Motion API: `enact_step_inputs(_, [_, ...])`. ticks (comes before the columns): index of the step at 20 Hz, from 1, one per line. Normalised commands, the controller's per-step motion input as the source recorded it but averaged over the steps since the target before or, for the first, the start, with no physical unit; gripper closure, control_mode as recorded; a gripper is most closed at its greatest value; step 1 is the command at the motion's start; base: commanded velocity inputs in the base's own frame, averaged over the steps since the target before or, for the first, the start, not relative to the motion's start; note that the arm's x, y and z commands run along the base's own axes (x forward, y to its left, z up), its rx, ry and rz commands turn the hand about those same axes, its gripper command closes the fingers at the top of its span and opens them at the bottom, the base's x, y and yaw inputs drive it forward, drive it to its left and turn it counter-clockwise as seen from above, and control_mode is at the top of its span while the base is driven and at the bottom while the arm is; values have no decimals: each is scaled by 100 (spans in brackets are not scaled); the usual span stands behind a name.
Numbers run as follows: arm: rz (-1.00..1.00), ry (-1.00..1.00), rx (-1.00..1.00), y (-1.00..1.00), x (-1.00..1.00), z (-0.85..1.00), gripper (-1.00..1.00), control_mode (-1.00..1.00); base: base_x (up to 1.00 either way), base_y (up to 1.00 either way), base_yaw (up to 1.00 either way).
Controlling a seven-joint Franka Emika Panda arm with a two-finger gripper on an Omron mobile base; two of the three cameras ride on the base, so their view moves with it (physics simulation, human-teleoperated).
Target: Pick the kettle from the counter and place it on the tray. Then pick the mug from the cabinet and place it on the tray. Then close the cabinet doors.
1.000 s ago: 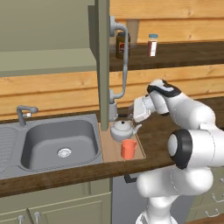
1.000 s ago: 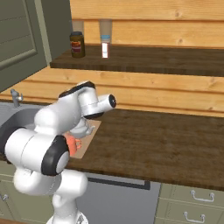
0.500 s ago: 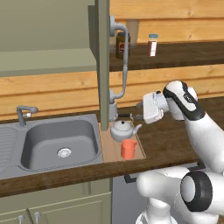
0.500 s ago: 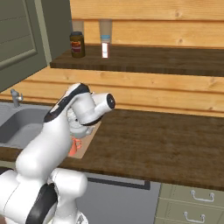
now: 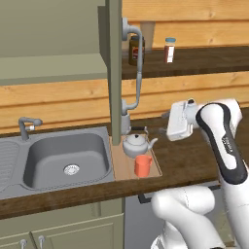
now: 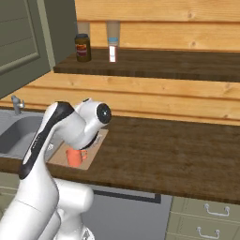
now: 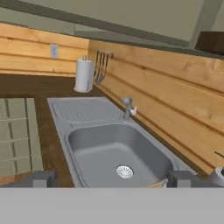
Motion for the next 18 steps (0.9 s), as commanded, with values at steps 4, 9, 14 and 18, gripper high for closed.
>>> enact_step_inputs(4, [-20, 0, 0, 0, -71, 48, -100, -100, 0, 0, 0])
enact_step_inputs(9, [-20, 0, 0, 0, -72, 44, -100, -100, 0, 0, 0])
enact_step_inputs(14, [-22, 0, 0, 0, -80, 36, -100, -100, 0, 0, 0])
enact_step_inputs(18, [-22, 0, -2, 0, -75, 29, -100, -100, 0, 0, 0])
